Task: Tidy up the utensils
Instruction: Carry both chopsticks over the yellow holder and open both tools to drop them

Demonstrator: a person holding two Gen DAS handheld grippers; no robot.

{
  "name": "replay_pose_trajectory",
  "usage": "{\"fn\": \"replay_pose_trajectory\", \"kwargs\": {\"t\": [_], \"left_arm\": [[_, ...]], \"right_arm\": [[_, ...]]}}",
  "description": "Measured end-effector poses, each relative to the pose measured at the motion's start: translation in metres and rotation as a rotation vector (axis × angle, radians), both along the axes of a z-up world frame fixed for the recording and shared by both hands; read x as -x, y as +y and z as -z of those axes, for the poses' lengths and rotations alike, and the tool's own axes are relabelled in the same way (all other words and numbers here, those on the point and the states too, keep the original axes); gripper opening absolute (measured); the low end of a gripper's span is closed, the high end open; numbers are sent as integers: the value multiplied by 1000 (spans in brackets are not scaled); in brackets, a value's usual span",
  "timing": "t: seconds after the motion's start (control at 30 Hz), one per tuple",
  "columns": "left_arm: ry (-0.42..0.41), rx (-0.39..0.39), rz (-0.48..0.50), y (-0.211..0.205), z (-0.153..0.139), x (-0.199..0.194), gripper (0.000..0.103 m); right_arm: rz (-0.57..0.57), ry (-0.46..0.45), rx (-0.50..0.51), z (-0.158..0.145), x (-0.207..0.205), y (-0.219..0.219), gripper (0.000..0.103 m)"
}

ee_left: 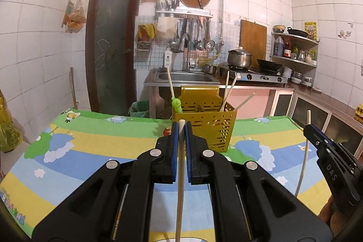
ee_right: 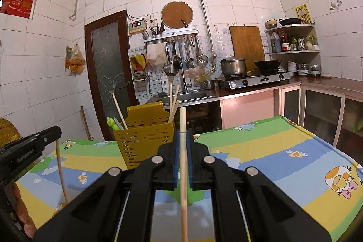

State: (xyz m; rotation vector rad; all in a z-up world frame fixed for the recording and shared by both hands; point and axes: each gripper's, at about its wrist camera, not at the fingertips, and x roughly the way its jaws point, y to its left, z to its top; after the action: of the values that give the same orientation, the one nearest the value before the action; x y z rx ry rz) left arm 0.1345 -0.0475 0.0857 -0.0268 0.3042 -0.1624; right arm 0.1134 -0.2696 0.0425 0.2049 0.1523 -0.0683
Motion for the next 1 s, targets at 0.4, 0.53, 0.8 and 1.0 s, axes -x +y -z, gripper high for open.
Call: {"fn": "replay_pose_trajectory", "kwargs": {"t": [0.4, 0.53, 0.8, 1.0], "left_arm": [[-192, 21, -7, 1, -85, -46, 5], [-247, 88, -43, 4, -111, -94, 5], [-263, 165, -66, -15, -124, -183, 5], [-227, 126, -85, -41, -98, -236, 5]], "right_arm": [[-23, -178, -10, -75, -68, -9, 6], [-20, -220, 14, -94, -108, 0, 6], [-29, -330, 7, -120, -170, 11, 6], [-17, -326, 71, -104, -206, 26, 6]]}}
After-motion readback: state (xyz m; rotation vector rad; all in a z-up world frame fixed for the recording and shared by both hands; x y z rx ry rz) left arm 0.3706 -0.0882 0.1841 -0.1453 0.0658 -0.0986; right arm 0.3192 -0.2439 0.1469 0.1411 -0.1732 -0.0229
